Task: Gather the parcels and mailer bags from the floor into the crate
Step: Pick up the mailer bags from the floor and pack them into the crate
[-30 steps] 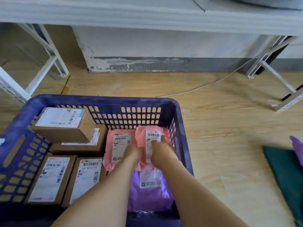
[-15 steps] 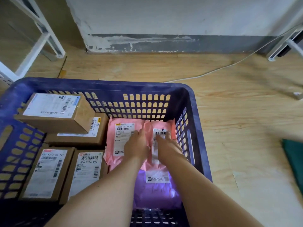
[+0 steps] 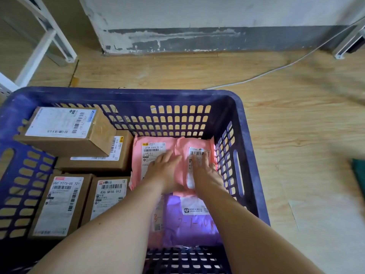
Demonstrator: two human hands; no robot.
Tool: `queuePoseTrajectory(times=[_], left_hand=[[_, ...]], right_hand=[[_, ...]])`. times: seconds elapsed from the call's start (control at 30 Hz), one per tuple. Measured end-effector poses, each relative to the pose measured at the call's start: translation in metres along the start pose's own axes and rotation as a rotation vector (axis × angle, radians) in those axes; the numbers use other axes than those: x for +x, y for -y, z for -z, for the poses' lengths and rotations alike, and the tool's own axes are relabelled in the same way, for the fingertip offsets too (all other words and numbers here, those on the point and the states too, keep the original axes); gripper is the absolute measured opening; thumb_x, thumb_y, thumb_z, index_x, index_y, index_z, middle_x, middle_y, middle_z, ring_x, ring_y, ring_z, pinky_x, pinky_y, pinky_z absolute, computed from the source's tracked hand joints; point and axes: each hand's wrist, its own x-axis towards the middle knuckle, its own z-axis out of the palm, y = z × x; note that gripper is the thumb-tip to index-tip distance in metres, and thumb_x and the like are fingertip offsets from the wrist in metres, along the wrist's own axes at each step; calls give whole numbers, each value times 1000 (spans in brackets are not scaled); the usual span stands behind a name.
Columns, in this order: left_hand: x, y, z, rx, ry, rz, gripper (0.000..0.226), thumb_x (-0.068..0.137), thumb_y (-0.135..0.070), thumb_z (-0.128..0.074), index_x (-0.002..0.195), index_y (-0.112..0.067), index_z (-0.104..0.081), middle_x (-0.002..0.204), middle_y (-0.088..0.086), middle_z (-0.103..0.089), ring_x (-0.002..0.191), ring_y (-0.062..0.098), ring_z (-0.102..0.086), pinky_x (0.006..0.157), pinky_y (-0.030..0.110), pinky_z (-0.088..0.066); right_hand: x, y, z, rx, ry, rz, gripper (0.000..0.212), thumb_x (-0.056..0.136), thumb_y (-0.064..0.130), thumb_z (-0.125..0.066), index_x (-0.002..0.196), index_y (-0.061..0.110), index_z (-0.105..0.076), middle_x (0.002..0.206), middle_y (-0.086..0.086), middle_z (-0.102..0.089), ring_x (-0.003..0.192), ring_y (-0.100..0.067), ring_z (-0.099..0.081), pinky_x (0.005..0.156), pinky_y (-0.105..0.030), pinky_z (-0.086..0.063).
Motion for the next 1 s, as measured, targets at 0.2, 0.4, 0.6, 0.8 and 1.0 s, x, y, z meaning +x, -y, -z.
queuePoseTrajectory(times=[0.2, 0.4, 0.6, 0.8, 1.0], left_hand=[[0, -4, -3, 119, 33, -13, 120, 61, -75, -62, 151, -27, 1, 157, 6, 19, 146, 29, 9, 117, 50, -9], [6, -2, -16, 159, -10, -7, 115, 67, -72, -61, 151, -28, 4, 157, 9, 19, 146, 31, 9, 116, 51, -8], [10, -1, -20, 172, -20, 6, 112, 68, -69, -63, 151, -28, 0, 157, 8, 20, 146, 31, 10, 115, 52, -7], [6, -5, -10, 132, 24, 15, 116, 63, -69, -68, 150, -27, -5, 158, 6, 14, 146, 30, 7, 116, 53, -11], [-13, -9, 21, 84, 15, 40, 98, 73, -42, -75, 149, -27, -15, 156, 6, -15, 143, 28, -16, 113, 46, -26]], right_hand=[[-1, 2, 6, 33, -1, -9, 111, 80, 10, -71, 149, 25, 15, 154, -6, 28, 146, -34, -1, 97, -43, -49], [3, 4, 7, 36, -25, -22, 110, 81, 5, -67, 148, 30, 17, 153, -4, 31, 146, -34, 1, 92, -41, -50], [9, 6, 3, 5, -36, -24, 110, 82, 0, -63, 146, 32, 20, 153, -5, 32, 146, -36, 0, 89, -38, -53], [8, 6, 5, 21, 8, -32, 113, 81, 2, -67, 146, 32, 21, 153, -8, 31, 146, -36, 1, 92, -43, -50], [-19, 8, 24, 76, -2, 43, 102, 81, -10, -58, 151, 30, 5, 159, -9, 10, 144, -38, -13, 104, -47, -42]])
